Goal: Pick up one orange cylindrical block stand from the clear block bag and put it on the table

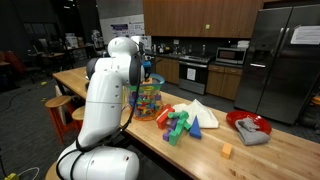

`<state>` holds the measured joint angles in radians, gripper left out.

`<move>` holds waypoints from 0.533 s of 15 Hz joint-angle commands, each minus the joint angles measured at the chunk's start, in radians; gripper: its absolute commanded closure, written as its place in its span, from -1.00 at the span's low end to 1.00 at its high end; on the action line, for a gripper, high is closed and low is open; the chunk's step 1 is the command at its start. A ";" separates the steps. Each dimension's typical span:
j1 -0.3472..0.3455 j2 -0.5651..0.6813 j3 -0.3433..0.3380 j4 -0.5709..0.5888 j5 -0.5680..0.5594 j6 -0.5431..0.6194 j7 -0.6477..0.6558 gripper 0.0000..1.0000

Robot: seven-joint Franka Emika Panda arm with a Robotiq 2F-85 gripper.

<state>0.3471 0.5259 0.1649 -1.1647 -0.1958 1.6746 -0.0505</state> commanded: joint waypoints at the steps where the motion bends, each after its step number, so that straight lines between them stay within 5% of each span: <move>1: -0.035 -0.030 0.013 0.032 0.069 -0.057 -0.042 0.88; 8: -0.063 -0.079 -0.008 0.089 0.065 -0.155 -0.017 0.88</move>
<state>0.2968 0.4828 0.1642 -1.0871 -0.1357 1.5677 -0.0725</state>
